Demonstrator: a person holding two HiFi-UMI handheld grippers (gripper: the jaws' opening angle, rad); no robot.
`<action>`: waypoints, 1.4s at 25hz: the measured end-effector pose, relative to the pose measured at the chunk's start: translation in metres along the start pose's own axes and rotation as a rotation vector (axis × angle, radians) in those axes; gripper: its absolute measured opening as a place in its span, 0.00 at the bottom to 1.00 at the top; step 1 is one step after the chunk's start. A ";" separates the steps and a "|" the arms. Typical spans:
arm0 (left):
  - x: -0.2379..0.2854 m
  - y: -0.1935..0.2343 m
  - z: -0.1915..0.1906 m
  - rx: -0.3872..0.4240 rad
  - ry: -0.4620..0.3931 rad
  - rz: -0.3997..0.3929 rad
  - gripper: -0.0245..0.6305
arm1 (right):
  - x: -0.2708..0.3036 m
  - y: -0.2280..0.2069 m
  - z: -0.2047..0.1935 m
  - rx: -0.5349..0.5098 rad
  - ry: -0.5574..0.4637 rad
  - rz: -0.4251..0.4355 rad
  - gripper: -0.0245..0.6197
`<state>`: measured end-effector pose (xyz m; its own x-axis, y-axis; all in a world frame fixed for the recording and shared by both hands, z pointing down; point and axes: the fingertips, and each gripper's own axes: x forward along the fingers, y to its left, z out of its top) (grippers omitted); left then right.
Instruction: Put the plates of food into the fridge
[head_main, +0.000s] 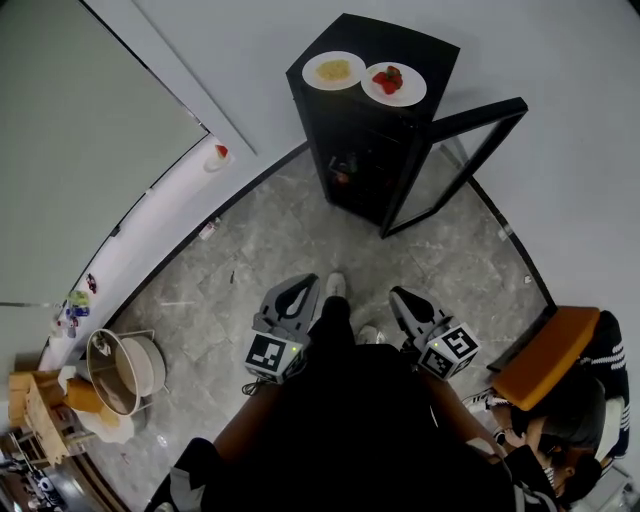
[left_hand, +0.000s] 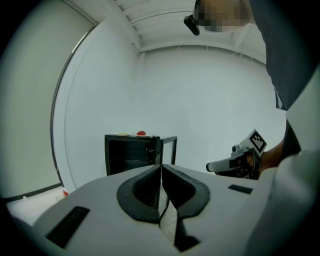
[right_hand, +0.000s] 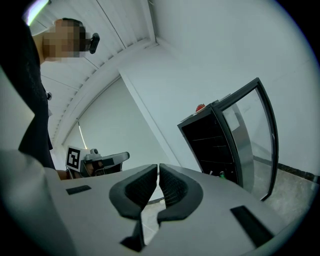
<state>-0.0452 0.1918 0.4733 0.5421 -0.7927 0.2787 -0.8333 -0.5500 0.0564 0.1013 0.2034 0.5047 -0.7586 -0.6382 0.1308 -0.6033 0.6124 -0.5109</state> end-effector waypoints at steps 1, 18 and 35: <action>0.006 0.005 0.001 -0.001 0.004 -0.007 0.08 | 0.006 -0.004 0.003 0.004 -0.002 -0.005 0.08; 0.100 0.117 0.048 -0.013 -0.029 -0.061 0.08 | 0.110 -0.066 0.073 0.039 -0.042 -0.079 0.08; 0.135 0.204 0.048 -0.124 -0.043 -0.076 0.08 | 0.207 -0.108 0.113 0.162 -0.092 -0.178 0.08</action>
<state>-0.1371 -0.0398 0.4760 0.6060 -0.7622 0.2278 -0.7953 -0.5743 0.1942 0.0370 -0.0480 0.4905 -0.6135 -0.7740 0.1567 -0.6728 0.4084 -0.6168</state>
